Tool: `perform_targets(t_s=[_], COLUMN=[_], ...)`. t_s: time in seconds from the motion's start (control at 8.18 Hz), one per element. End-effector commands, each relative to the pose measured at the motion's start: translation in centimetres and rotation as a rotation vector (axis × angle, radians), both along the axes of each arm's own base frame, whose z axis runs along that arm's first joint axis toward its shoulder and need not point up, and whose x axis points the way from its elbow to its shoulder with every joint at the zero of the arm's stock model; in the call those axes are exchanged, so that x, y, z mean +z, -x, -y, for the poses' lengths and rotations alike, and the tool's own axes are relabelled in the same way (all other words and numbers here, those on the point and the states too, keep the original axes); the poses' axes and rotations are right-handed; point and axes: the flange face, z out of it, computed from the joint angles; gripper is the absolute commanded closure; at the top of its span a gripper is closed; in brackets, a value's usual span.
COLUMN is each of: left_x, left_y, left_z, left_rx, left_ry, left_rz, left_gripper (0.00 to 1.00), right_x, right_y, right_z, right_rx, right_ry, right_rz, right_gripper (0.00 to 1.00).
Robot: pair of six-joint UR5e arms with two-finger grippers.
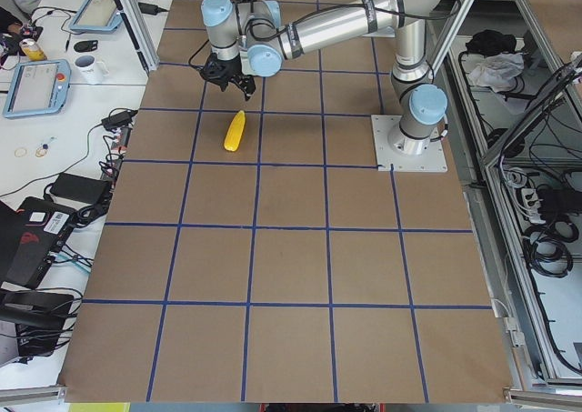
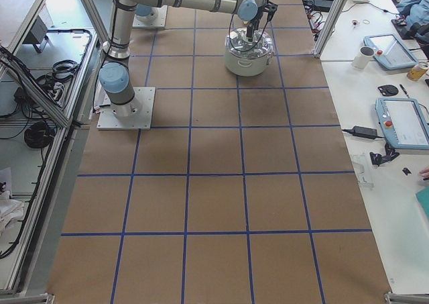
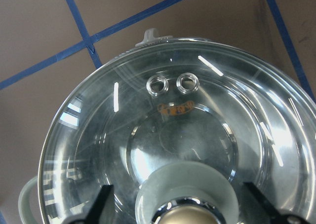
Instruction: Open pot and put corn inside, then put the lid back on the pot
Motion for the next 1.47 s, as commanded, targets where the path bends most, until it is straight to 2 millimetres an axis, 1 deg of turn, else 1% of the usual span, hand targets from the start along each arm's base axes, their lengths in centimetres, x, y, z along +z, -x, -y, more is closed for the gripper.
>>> perform_targets(t_s=[0.0,0.12,0.24,0.37,0.49,0.61,0.73,0.86,0.98,1.1,1.35], left_x=[-5.3,-6.9,-7.8,-8.2,-9.0,-10.2,-10.6,-10.6,-11.2,-11.8,-12.4], left_y=[-0.2,-1.0,-3.2,-5.2,-5.9,-6.0,-6.0,-6.0,-5.9,-5.7,-5.6], left_z=[1.1,1.4,1.7,1.9,2.4,3.3,3.7,3.7,3.7,3.9,3.9], left_rx=[0.125,0.136,0.163,0.197,0.213,0.219,0.253,0.300,0.326,0.336,0.343], left_ry=[-0.089,-0.115,-0.129,-0.136,-0.118,-0.067,-0.056,-0.057,-0.066,-0.073,-0.082], left_rz=[-0.001,0.015,0.027,0.023,0.025,0.028,0.027,0.030,0.026,-0.007,-0.014], left_gripper=[0.00,0.00,0.00,0.00,0.00,0.00,0.00,0.00,0.00,0.00,0.00], right_x=[-0.1,0.0,0.0,0.0,0.3,1.8,4.3,6.3,7.3,8.5,12.1], right_y=[-0.1,-0.1,-0.1,-0.1,-0.1,0.0,0.3,1.2,2.6,5.9,11.6], right_z=[-0.2,-0.2,-0.2,-0.2,-0.2,-0.6,-1.5,-2.1,-2.2,-2.0,-3.4], right_rx=[0.011,0.011,0.012,0.024,0.027,0.058,0.084,0.140,0.206,0.241,0.421], right_ry=[-0.006,-0.005,-0.007,-0.006,-0.009,-0.012,-0.012,-0.020,-0.048,-0.070,-0.081], right_rz=[-0.002,0.000,-0.001,-0.002,-0.003,-0.007,-0.009,-0.015,0.020,0.027,0.018], right_gripper=[0.44,0.53,0.59,0.66,0.71,0.73,0.74,0.75,0.75,0.75,0.76])
